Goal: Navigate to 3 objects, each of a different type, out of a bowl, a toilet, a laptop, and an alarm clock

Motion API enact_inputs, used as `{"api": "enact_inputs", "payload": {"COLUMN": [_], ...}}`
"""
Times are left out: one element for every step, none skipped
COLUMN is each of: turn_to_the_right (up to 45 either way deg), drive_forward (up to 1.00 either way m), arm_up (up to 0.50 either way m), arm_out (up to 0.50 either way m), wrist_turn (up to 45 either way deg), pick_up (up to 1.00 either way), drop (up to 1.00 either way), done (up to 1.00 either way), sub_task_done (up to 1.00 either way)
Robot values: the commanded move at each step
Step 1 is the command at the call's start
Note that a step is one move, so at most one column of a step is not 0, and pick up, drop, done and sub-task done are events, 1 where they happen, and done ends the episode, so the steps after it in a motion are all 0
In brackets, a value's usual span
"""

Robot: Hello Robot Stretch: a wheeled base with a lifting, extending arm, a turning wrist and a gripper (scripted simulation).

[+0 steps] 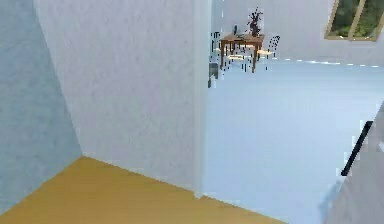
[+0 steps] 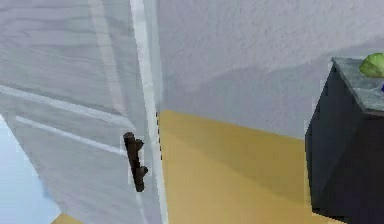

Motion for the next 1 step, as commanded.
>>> {"api": "enact_inputs", "payload": {"turn_to_the_right": [27.0], "drive_forward": [0.0], "arm_up": [0.0], "arm_out": [0.0], "wrist_turn": [0.0], "pick_up": [0.0], "drop": [0.0], "done": [0.0], "sub_task_done": [0.0]}}
